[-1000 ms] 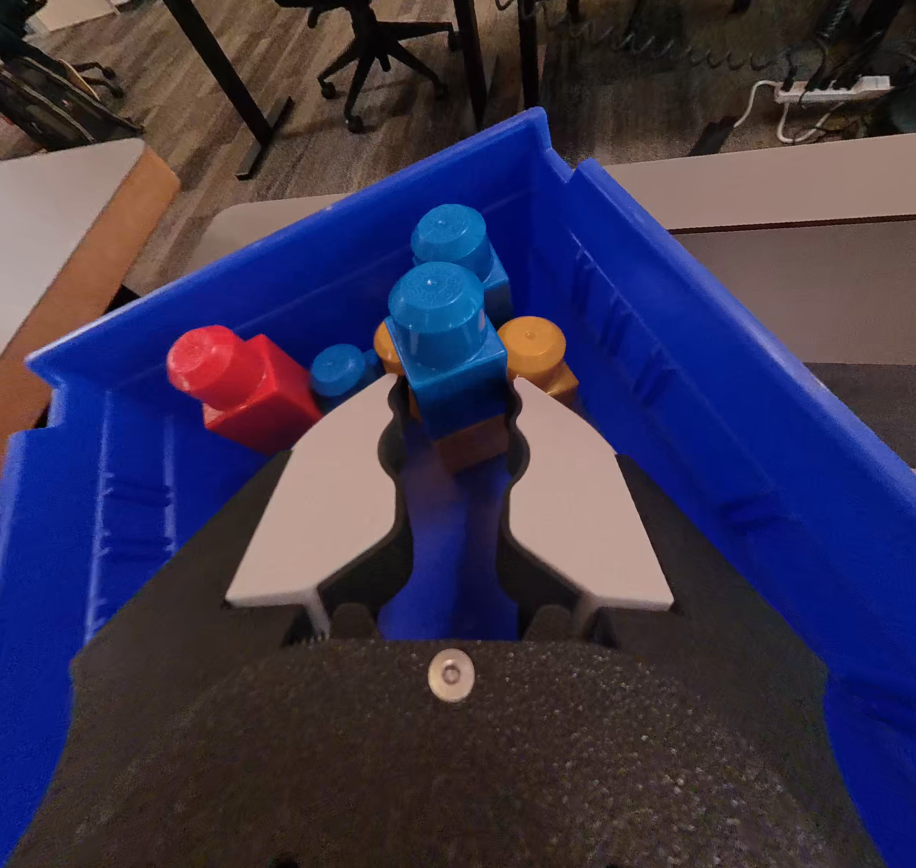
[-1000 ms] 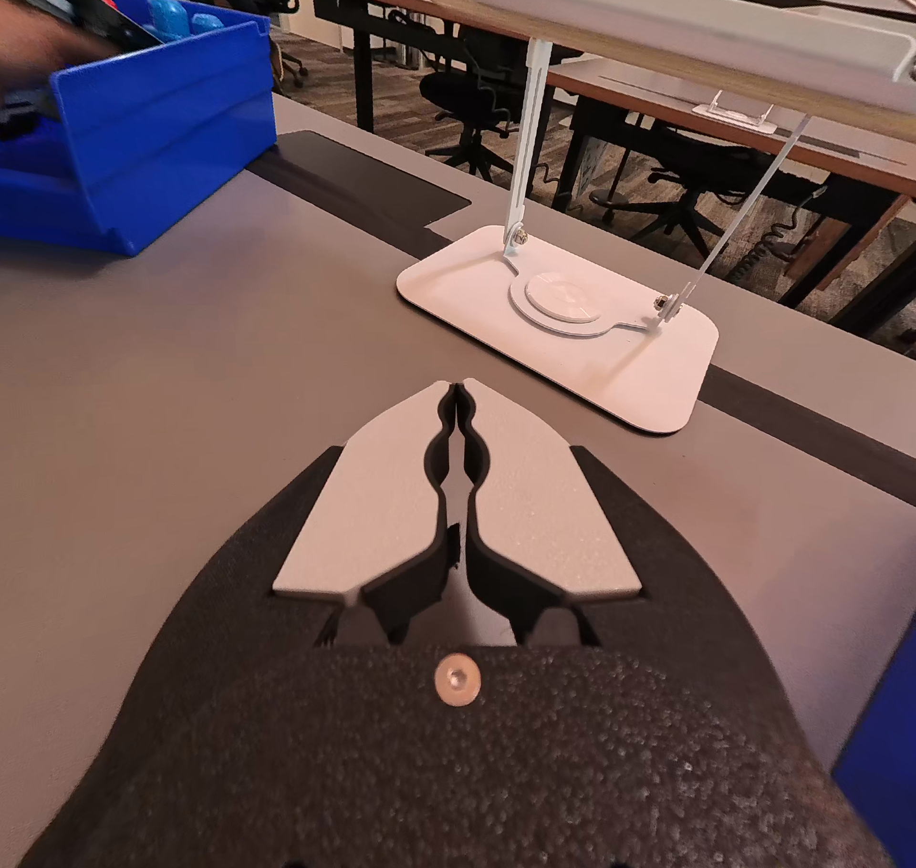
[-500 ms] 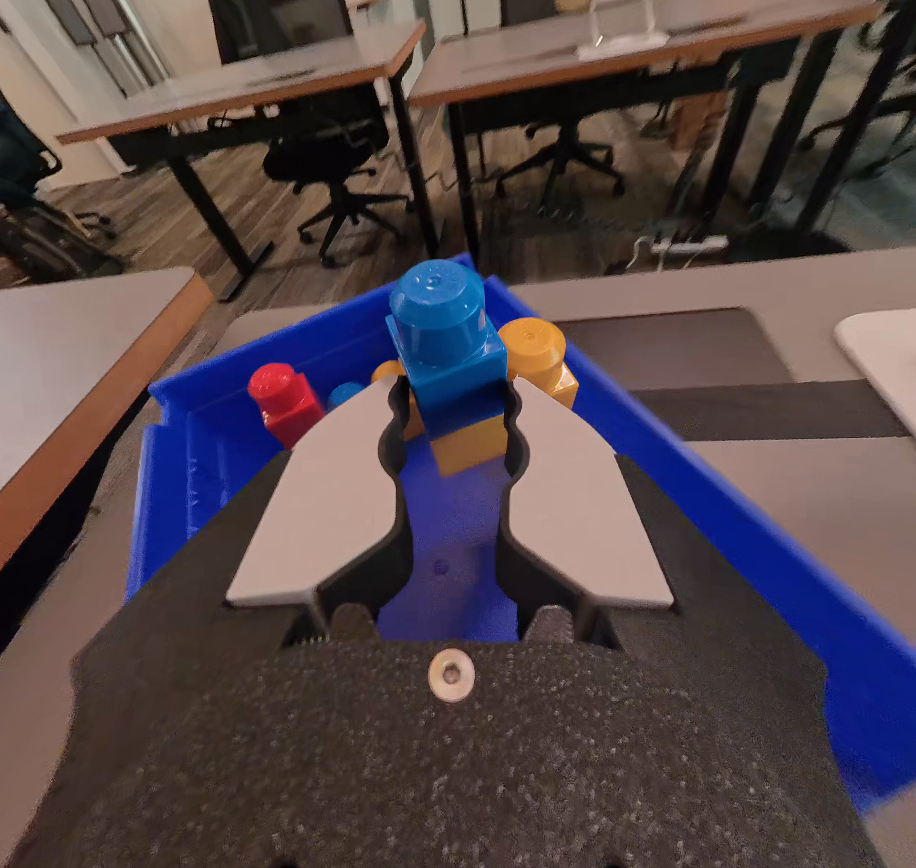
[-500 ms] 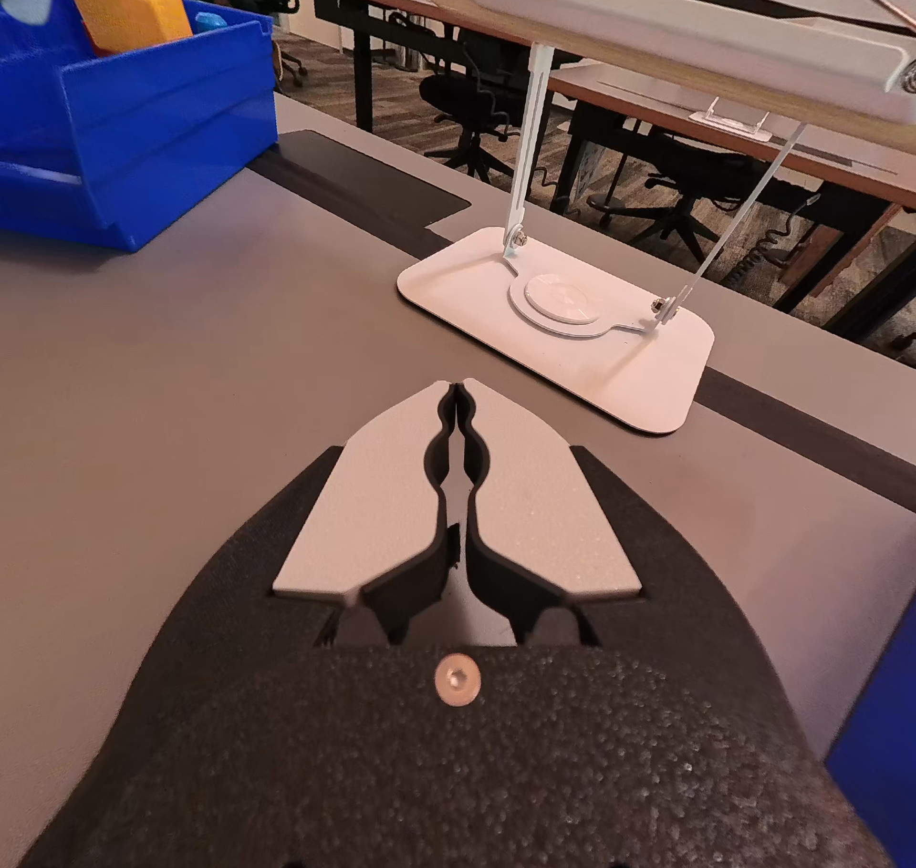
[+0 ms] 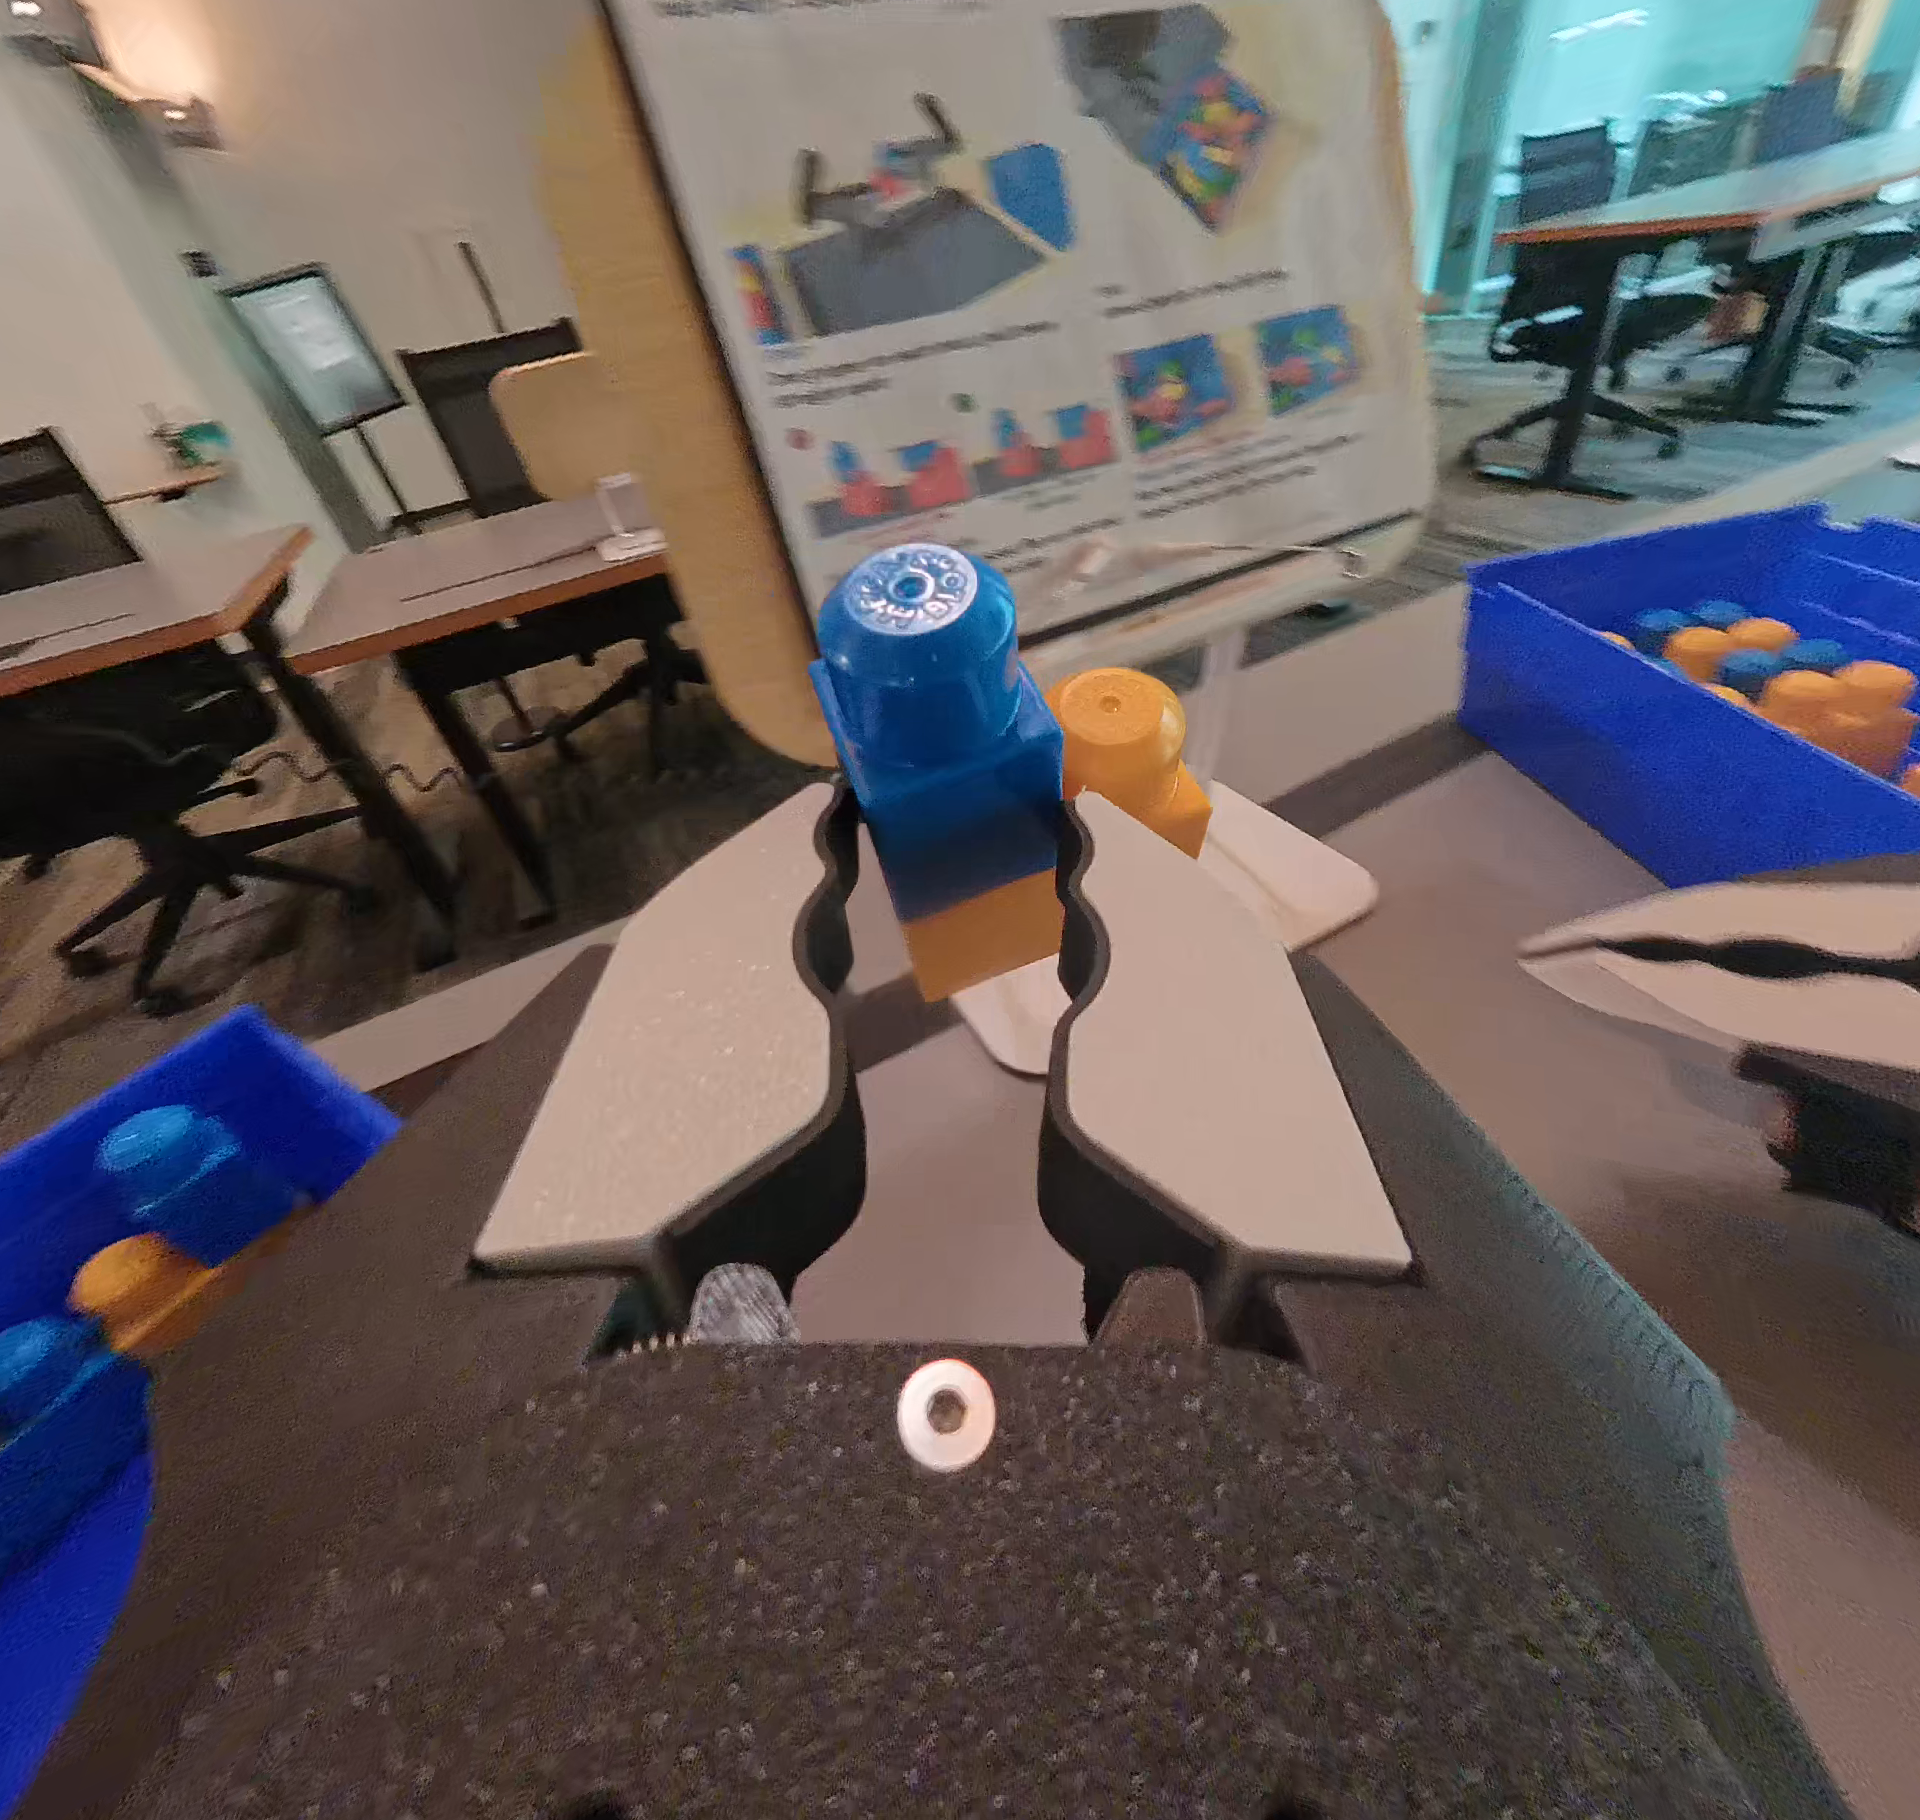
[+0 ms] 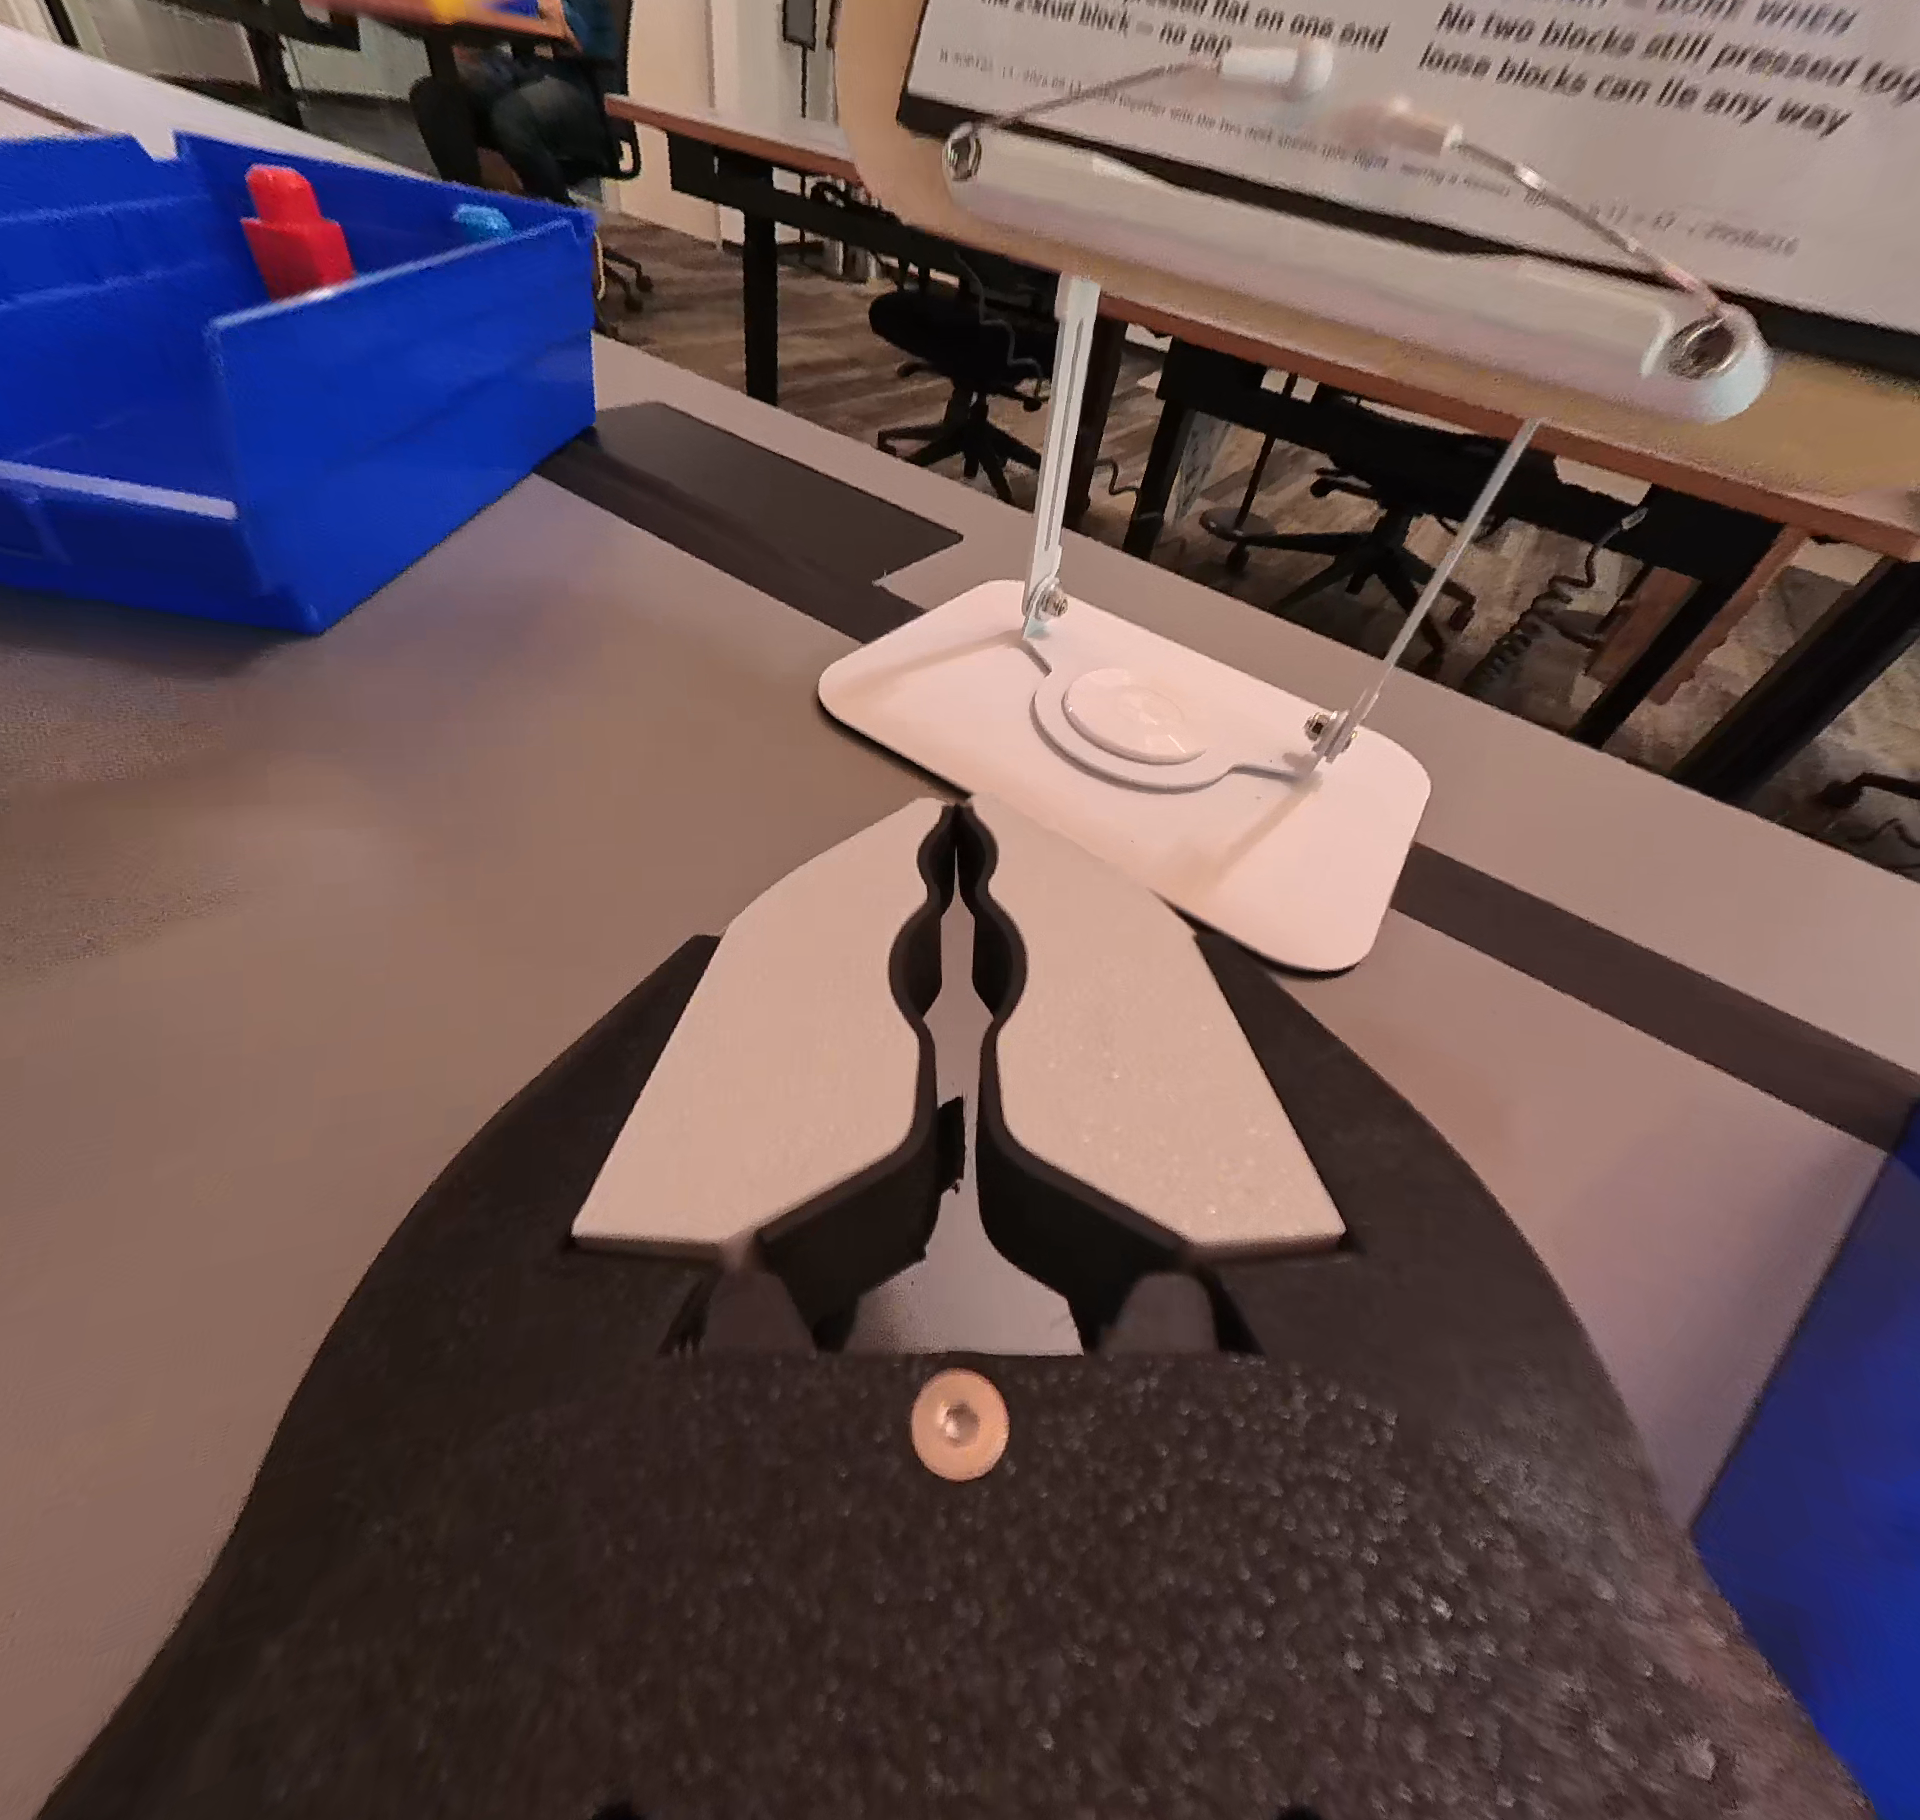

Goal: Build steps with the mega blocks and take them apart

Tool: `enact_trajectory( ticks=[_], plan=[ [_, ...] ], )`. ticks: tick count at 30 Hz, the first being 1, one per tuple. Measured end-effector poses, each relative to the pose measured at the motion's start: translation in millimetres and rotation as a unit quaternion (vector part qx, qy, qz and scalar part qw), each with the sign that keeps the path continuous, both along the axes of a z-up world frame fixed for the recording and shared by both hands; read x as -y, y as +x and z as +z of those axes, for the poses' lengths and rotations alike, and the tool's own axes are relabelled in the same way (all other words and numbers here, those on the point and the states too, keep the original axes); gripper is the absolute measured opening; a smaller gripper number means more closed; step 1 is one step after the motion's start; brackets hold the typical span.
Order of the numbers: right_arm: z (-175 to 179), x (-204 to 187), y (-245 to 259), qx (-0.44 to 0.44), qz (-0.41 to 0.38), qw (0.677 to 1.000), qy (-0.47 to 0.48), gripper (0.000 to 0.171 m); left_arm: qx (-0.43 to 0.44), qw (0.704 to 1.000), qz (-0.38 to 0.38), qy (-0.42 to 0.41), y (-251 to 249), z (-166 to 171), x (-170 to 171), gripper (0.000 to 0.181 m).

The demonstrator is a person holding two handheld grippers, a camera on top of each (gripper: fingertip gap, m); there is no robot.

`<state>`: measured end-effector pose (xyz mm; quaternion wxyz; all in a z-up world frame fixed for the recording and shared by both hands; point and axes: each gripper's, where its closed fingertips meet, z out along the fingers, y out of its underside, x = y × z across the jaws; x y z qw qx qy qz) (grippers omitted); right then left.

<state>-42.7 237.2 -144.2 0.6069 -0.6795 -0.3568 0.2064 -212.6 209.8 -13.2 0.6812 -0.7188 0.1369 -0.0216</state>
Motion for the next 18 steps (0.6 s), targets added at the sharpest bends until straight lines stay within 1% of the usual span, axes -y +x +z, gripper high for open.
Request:
enact_trajectory(
  ticks=[5, 7, 9, 10, 12, 16, 18],
  plan=[
    [20, 7, 0, -0.019, 0.024, 0.999, 0.038, 0.000, -0.018, 0.998, -0.052, -0.031, 54, -33, 10, 0.037],
    [29, 16, -4, -0.026, 0.057, 0.996, 0.062, 0.000, -0.028, 0.997, -0.063, -0.046, 69, -51, 14, 0.037],
    [38, 33, -12, -0.031, 0.112, 0.989, 0.095, 0.000, -0.033, 0.995, -0.074, -0.062, 80, -69, 16, 0.037],
    [41, 43, -16, -0.032, 0.143, 0.983, 0.110, 0.003, -0.036, 0.994, -0.079, -0.069, 86, -76, 17, 0.037],
    [41, 53, -21, -0.025, 0.172, 0.978, 0.117, 0.015, -0.044, 0.992, -0.089, -0.079, 96, -87, 17, 0.037],
    [30, 57, -28, -0.004, 0.189, 0.978, 0.093, 0.047, -0.074, 0.989, -0.099, -0.086, 110, -101, 18, 0.037],
    [22, 56, -31, 0.011, 0.193, 0.978, 0.075, 0.055, -0.084, 0.986, -0.108, -0.090, 117, -107, 20, 0.037]
  ],
)
